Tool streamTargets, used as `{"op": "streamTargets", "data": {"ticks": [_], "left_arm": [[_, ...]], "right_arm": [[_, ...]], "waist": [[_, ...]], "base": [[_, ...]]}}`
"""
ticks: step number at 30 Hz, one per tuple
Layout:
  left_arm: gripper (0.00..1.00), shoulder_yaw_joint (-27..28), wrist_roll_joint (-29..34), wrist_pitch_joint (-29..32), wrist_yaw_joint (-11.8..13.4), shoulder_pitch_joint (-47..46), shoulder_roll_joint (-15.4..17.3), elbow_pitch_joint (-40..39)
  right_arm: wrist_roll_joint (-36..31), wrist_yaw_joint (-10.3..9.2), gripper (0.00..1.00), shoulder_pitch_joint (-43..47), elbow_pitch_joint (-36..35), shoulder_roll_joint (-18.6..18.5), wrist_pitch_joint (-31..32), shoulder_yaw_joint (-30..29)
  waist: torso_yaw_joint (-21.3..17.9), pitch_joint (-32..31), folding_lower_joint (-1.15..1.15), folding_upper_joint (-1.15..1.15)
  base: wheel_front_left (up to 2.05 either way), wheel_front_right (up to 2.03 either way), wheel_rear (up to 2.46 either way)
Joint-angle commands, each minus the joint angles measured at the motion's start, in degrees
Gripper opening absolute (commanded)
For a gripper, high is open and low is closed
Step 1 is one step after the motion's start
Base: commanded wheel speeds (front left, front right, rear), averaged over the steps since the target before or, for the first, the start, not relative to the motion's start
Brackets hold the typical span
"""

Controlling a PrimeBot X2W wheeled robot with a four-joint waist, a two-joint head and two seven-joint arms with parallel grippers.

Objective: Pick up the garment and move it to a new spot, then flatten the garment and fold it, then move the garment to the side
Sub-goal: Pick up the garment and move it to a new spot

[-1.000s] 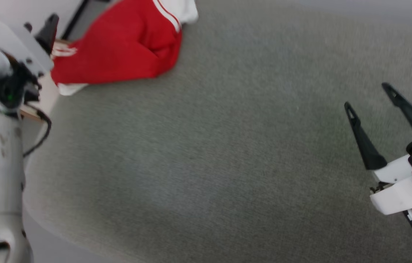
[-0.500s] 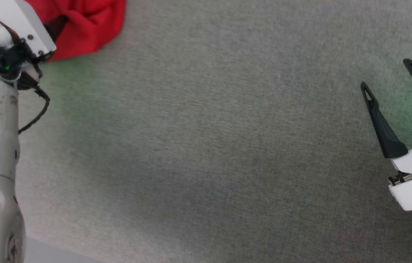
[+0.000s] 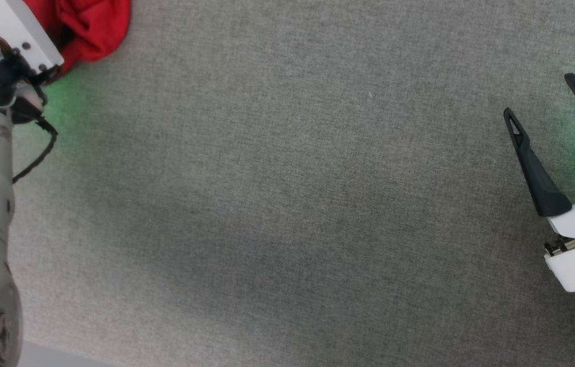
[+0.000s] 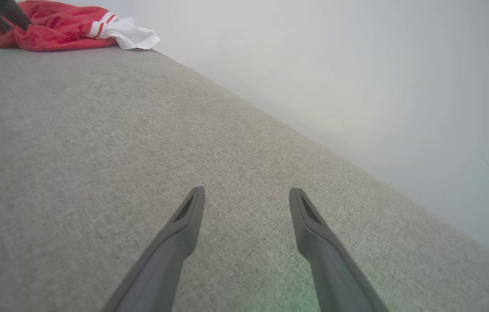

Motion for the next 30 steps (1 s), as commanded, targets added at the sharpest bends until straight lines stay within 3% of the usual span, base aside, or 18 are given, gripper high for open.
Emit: {"op": "streamTargets", "data": {"ticks": [1,10,19,30], "left_arm": [[0.00,-0.5,0.0,0.2,-0.5,2.0,-2.0,1.4],[0.00,-2.2,2.0,-8.7,-0.8,-2.5,1.5,-0.1],[0.00,-7.2,5.1,-14.9,-1.3,-7.0,3.7,-4.9],[0.00,-16.0,2.3,-11.5,-1.3,-7.0,4.5,-16.3]], "right_arm": [[0.4,-0.06,1.00,-0.6,0.0,0.1,0.1,0.1],[0.4,-0.06,1.00,0.1,3.3,2.0,-2.4,0.4],[0.2,-0.06,1.00,1.9,9.1,6.5,-6.8,0.6],[-0.5,-0.06,1.00,3.1,15.5,12.2,-11.9,-0.4]], "waist": [[0.2,-0.4,0.00,0.00],[1.4,-6.4,0.00,0.00],[2.5,-14.9,0.00,0.00],[1.7,-24.1,0.00,0.00]], "base": [[0.00,0.00,0.00],[0.00,0.00,0.00],[0.00,0.00,0.00],[0.00,0.00,0.00]]}}
